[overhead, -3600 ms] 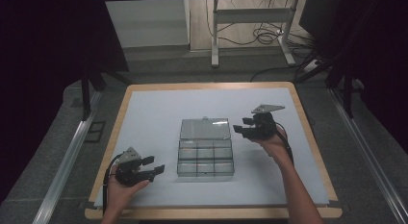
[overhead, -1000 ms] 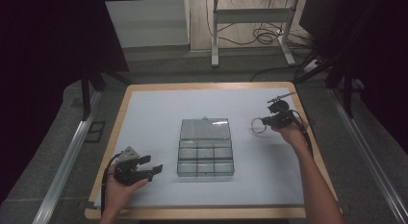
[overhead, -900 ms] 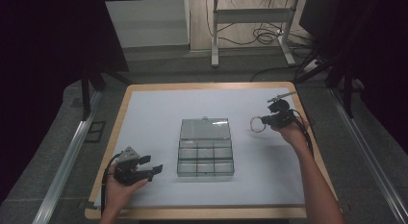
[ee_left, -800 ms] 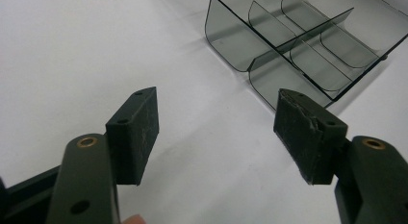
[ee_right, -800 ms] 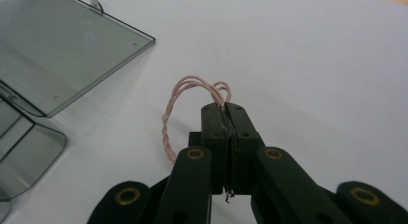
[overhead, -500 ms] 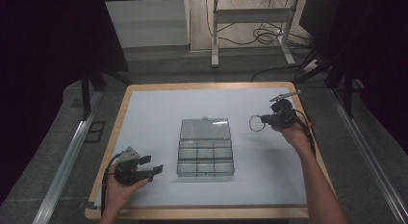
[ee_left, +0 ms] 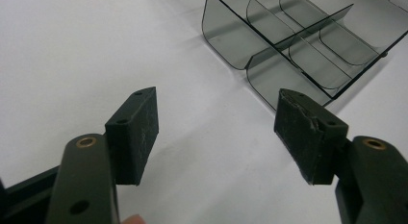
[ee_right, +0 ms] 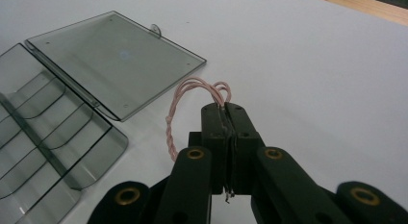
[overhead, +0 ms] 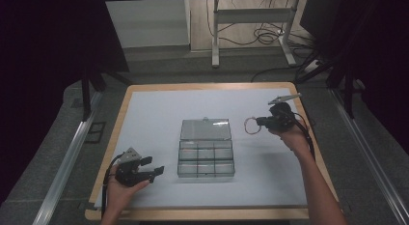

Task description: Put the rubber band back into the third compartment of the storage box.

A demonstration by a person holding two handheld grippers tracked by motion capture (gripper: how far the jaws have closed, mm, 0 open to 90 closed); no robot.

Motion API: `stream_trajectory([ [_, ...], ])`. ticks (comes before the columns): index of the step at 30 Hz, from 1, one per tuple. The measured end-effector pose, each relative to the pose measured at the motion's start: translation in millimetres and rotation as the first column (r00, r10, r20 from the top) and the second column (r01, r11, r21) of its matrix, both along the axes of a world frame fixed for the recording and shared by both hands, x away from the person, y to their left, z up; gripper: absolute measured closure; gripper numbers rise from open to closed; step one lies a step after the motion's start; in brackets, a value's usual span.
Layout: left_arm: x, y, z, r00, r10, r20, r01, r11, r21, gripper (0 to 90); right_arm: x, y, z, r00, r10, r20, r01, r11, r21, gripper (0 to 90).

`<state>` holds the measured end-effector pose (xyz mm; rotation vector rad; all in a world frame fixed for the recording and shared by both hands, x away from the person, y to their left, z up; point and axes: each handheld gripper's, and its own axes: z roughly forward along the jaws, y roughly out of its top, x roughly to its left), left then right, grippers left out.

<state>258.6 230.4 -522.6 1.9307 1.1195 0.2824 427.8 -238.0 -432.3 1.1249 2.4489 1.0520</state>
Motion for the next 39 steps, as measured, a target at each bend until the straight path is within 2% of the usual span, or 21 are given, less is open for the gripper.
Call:
stream_trajectory([
  [20,0.2,-1.9,-0.7,1.0000,-0.004,0.000,0.004,1.0000,0.003,32.8,-13.4,16.7,0.1,0.9968,0.079,0.008,-0.080,0.996,0.045,86.4],
  [39,0.2,-3.8,-1.5,1.0000,-0.004,-0.007,0.004,1.0000,0.004,32.7,-27.4,41.3,1.7,0.9862,0.165,0.011,-0.166,0.984,0.064,86.3],
])
